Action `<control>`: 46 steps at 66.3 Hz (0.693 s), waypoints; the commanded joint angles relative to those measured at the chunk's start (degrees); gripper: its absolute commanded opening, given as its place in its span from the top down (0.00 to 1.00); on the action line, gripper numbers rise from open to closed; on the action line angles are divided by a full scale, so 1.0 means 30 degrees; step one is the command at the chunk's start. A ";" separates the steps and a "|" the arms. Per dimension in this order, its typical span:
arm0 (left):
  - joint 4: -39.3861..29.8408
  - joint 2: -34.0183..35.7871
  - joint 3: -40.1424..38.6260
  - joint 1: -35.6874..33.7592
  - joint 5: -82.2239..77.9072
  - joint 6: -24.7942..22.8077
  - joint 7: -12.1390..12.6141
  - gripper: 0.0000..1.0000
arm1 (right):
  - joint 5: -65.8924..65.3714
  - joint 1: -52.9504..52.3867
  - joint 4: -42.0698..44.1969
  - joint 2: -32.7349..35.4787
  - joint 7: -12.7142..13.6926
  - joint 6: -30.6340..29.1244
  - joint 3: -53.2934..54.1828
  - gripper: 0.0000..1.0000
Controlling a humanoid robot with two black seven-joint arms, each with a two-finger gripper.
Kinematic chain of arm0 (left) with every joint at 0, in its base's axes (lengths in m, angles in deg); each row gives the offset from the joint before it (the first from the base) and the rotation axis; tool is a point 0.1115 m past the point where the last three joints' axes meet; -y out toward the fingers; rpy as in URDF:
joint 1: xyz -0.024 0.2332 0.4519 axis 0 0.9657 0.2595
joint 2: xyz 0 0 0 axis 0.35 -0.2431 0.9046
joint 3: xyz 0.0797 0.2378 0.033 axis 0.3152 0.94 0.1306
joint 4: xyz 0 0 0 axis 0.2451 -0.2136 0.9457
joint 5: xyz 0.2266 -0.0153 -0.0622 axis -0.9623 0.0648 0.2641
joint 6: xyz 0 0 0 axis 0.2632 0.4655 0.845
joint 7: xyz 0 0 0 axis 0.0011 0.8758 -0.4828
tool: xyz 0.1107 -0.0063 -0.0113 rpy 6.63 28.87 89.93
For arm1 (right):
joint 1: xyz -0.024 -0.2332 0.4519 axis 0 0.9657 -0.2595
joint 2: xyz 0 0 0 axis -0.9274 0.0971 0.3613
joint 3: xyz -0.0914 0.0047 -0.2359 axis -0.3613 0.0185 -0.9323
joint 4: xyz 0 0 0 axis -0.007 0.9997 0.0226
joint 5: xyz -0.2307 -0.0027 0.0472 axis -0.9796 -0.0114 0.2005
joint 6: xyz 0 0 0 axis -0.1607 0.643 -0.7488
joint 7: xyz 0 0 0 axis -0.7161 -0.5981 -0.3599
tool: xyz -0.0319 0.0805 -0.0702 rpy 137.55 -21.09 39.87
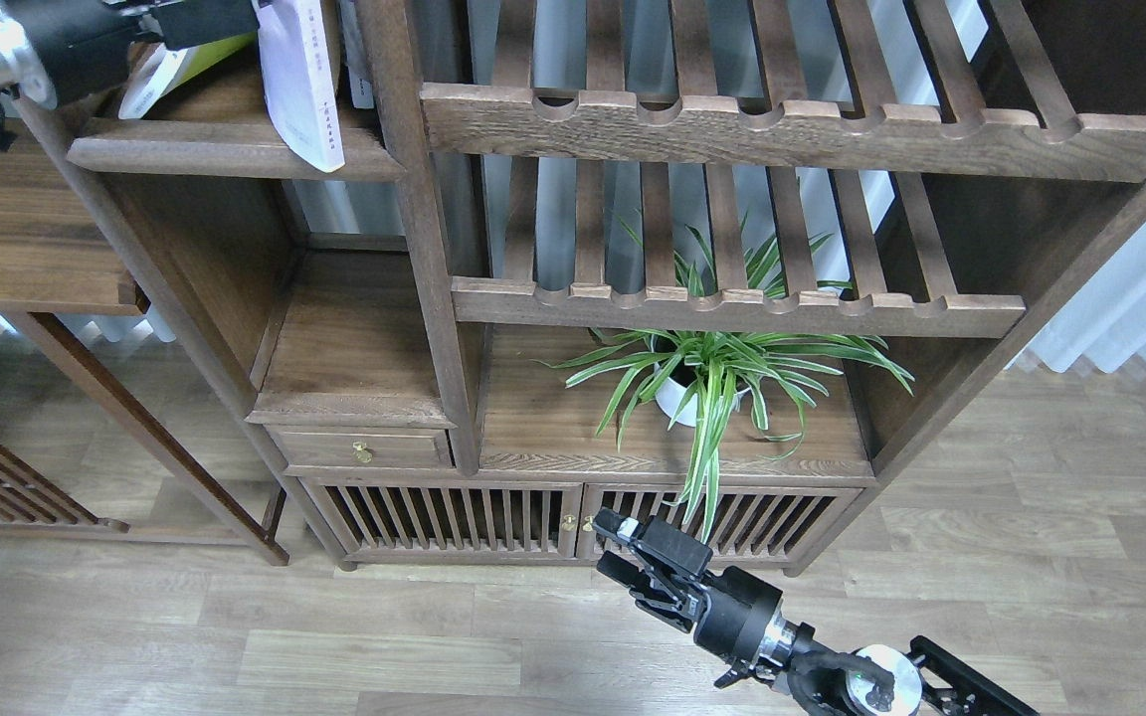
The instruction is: Organize books on shelf
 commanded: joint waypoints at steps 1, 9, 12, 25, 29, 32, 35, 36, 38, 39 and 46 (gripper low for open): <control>-0.0151 0.0066 -0.0190 0.0542 -0.0020 0.0020 0.0017 0.01 | -0.0022 -0.0037 -0.0001 -0.0032 0.0030 0.0001 0.0000 0.01; -0.0122 0.0095 -0.0190 0.0571 -0.0020 0.0020 0.0017 0.01 | -0.0022 -0.0037 -0.0001 0.0027 0.0030 0.0001 0.0000 0.01; -0.0122 0.0095 -0.0190 0.0601 -0.0020 0.0020 0.0017 0.01 | 0.0007 -0.0037 -0.0001 0.0056 0.0030 0.0001 0.0000 0.01; -0.0122 0.0066 -0.0219 0.0659 -0.0020 0.0020 0.0017 0.01 | 0.0007 -0.0037 -0.0001 0.0056 0.0030 0.0001 0.0000 0.01; -0.0122 0.0066 -0.0278 0.0659 -0.0020 0.0020 0.0017 0.01 | 0.0007 -0.0037 -0.0001 0.0056 0.0030 0.0001 0.0000 0.01; -0.0151 0.0066 -0.0366 0.0688 -0.0020 0.0020 0.0017 0.01 | 0.0007 -0.0037 -0.0001 0.0056 0.0030 0.0001 0.0000 0.01; -0.0151 0.0066 -0.0424 0.0688 0.0010 0.0020 0.0017 0.01 | 0.0007 -0.0037 -0.0001 0.0086 0.0001 0.0001 0.0000 0.01; -0.0151 0.0066 -0.0425 0.0688 0.0010 0.0020 0.0017 0.01 | 0.0007 -0.0037 -0.0001 0.0086 0.0030 0.0001 0.0000 0.01; -0.0151 0.0066 -0.0454 0.0717 0.0010 0.0020 0.0017 0.01 | 0.0007 -0.0037 -0.0030 0.0056 0.0030 0.0001 0.0029 0.01; -0.0180 0.0066 -0.0454 0.0747 0.0010 0.0020 0.0017 0.01 | 0.0007 -0.0037 -0.0031 0.0056 0.0030 0.0001 0.0029 0.01; -0.0648 0.0095 -0.0658 0.1156 0.0010 0.0020 0.0017 0.01 | 0.0036 -0.0037 -0.0148 0.0056 0.0059 0.0001 0.0029 0.01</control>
